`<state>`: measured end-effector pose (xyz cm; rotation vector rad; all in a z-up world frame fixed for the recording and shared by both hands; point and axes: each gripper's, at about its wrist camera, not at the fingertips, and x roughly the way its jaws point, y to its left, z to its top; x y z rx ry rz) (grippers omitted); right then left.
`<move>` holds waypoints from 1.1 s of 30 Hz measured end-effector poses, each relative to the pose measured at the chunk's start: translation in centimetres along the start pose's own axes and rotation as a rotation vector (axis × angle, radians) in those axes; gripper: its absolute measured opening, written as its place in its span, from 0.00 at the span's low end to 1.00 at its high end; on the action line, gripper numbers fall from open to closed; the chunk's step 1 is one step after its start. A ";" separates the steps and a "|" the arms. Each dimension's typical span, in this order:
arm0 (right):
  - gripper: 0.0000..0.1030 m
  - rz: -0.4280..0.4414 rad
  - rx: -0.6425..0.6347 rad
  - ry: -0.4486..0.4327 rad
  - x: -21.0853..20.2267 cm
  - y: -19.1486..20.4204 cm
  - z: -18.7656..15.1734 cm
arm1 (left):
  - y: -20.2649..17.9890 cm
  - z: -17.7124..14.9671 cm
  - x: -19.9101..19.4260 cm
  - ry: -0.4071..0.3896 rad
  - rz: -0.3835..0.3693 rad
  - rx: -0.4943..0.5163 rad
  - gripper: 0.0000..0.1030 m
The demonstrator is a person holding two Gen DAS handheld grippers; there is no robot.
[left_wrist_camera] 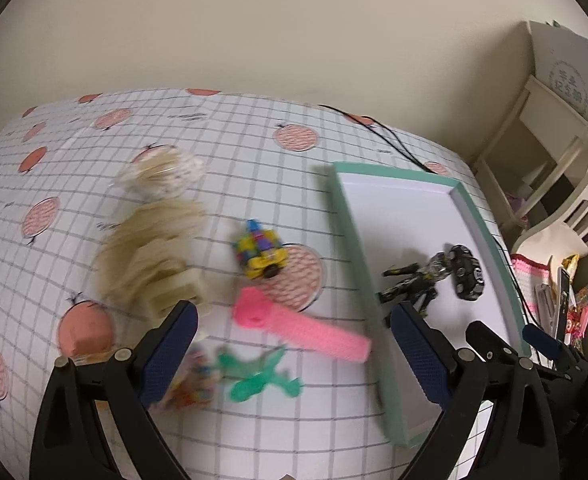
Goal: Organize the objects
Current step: 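Lower both items into the tray and open both tools, then move the left tool back toward the wrapped snack bar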
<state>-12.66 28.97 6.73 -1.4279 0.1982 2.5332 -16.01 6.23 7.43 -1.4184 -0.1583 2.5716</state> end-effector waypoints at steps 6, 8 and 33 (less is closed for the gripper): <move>1.00 0.020 -0.058 0.000 -0.8 2.8 -1.1 | 3.2 -0.5 -1.9 0.007 0.008 -0.032 0.95; 1.00 0.030 -0.079 -0.003 -1.0 4.0 -1.4 | 4.2 -0.6 -2.5 0.005 0.021 -0.039 0.95; 1.00 0.168 -0.237 0.055 0.0 15.9 -3.6 | 14.0 -1.6 -2.2 0.131 0.113 -0.217 0.95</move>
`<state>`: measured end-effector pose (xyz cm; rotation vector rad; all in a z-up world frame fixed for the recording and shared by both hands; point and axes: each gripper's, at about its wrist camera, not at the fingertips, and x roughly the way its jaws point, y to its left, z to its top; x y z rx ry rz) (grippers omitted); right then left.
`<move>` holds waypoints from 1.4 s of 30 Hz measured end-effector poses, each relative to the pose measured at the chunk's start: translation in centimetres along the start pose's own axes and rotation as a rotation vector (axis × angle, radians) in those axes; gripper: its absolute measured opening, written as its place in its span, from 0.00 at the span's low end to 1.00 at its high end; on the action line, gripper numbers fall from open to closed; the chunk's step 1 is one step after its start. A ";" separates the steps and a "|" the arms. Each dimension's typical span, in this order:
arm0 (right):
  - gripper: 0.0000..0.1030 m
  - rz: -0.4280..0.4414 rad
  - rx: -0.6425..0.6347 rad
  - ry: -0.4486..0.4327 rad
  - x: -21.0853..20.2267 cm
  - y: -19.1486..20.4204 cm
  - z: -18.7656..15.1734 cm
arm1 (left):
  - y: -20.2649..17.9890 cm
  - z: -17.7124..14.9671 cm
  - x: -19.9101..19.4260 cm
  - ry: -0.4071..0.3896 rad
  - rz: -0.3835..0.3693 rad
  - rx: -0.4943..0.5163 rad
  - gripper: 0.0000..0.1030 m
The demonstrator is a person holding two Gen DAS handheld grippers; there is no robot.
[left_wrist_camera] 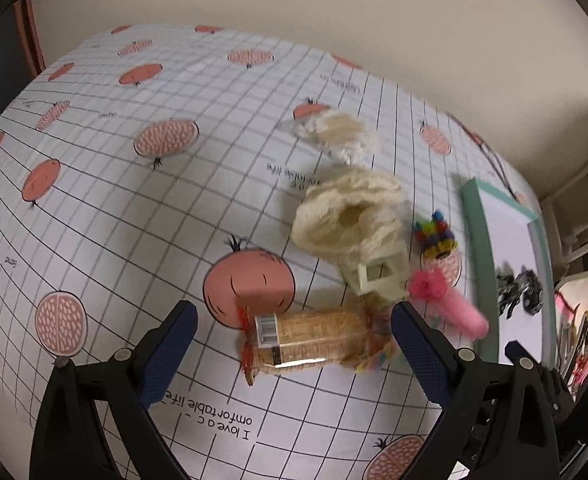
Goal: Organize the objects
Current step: 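Move the left tool back toward the wrapped snack bar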
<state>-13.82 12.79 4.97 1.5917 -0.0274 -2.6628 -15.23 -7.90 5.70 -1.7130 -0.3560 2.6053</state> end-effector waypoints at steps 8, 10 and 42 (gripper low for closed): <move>1.00 0.001 0.003 0.025 1.0 0.5 0.0 | -0.4 -0.7 2.0 0.083 0.071 0.050 0.95; 1.00 -0.002 0.003 0.027 1.1 0.5 -0.1 | -0.1 -0.7 2.3 0.106 0.080 0.046 0.95; 1.00 -0.020 0.019 0.040 1.2 -0.5 0.0 | -1.3 -1.5 4.4 0.152 0.208 0.266 0.94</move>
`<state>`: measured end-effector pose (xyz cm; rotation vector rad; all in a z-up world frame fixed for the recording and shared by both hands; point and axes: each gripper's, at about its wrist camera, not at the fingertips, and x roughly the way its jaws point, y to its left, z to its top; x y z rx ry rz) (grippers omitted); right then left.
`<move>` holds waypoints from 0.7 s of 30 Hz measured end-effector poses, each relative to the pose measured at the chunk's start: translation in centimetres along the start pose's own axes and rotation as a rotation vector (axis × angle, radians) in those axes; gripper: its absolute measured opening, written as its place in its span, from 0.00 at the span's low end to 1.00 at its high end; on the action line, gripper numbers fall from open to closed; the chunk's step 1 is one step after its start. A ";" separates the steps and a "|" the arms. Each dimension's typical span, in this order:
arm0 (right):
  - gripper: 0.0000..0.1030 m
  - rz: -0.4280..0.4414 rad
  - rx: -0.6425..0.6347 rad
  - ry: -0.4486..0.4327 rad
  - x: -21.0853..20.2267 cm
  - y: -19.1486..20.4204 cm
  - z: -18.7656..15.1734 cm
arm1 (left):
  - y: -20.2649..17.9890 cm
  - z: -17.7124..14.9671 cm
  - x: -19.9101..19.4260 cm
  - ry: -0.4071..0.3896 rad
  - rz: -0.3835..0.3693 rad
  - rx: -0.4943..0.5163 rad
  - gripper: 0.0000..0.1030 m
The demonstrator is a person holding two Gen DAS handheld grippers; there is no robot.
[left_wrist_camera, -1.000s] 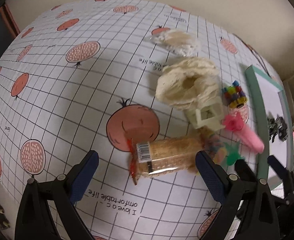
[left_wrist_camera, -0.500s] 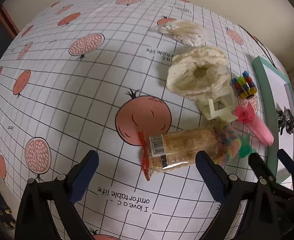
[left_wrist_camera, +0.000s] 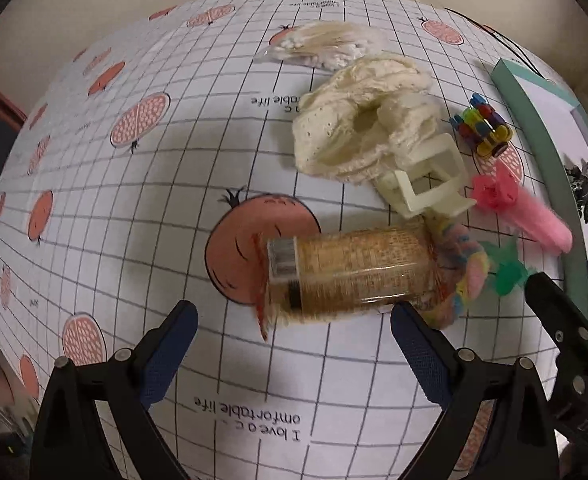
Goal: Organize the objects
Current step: 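Move the left tool back toward the wrapped snack bar, then grasp the wrapped snack bar with the left tool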
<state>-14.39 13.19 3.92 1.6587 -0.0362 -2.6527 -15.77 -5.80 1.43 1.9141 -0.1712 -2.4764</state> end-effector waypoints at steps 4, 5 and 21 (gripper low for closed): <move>1.00 0.003 -0.003 -0.003 0.0 0.0 0.0 | 0.0 0.3 0.0 -0.032 0.026 0.043 0.94; 1.00 0.004 -0.004 -0.004 0.1 0.0 0.1 | -0.3 0.4 0.2 -0.031 0.037 0.053 0.94; 1.00 0.029 -0.020 0.022 1.3 1.4 0.1 | 4.0 1.0 0.9 -0.061 0.087 -0.157 0.94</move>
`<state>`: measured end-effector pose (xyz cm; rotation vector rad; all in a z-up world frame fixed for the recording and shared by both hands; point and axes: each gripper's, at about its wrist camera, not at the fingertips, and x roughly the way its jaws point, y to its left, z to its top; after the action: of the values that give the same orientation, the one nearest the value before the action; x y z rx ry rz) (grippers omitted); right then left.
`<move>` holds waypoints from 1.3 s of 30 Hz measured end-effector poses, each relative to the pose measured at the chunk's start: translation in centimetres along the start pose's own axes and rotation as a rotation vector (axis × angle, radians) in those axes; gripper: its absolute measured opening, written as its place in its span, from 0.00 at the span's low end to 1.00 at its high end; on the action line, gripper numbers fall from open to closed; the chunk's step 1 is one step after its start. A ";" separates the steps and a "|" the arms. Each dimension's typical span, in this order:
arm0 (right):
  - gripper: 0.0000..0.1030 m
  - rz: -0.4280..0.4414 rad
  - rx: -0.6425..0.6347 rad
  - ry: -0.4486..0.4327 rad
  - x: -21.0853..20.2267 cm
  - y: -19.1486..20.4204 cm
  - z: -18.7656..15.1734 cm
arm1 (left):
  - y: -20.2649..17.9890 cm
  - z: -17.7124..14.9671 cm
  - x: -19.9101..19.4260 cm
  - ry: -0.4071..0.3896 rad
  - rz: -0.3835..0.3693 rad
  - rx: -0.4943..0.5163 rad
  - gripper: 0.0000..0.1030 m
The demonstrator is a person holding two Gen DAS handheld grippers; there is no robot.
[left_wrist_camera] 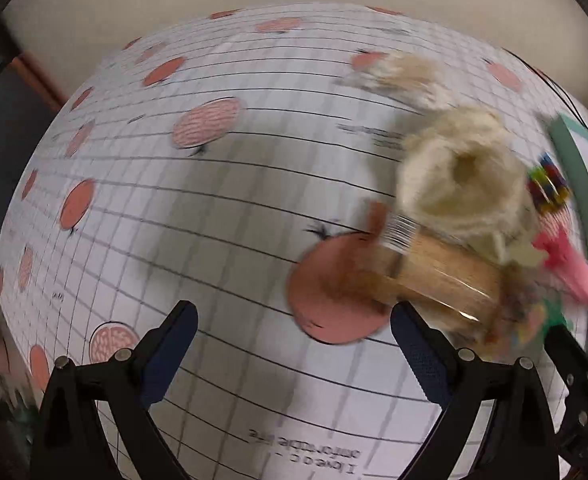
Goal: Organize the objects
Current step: 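Grasp the wrapped snack bar with the left tool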
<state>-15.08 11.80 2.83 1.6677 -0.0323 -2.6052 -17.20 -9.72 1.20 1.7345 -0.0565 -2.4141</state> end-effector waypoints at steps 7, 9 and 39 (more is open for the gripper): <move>0.99 -0.006 0.003 0.001 0.3 0.2 0.1 | 2.2 0.1 -0.5 0.019 -0.170 -0.187 0.94; 0.99 -0.012 -0.002 0.000 0.4 0.5 0.2 | 1.7 -0.2 -1.1 0.028 -0.236 -0.223 0.94; 0.87 0.025 -0.026 0.008 0.0 0.2 0.1 | -5.2 1.6 -0.4 0.027 -0.165 -0.221 0.73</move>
<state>-15.20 11.60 2.84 1.6587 -0.0184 -2.5687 -19.18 -4.61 1.42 1.7308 0.3568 -2.3987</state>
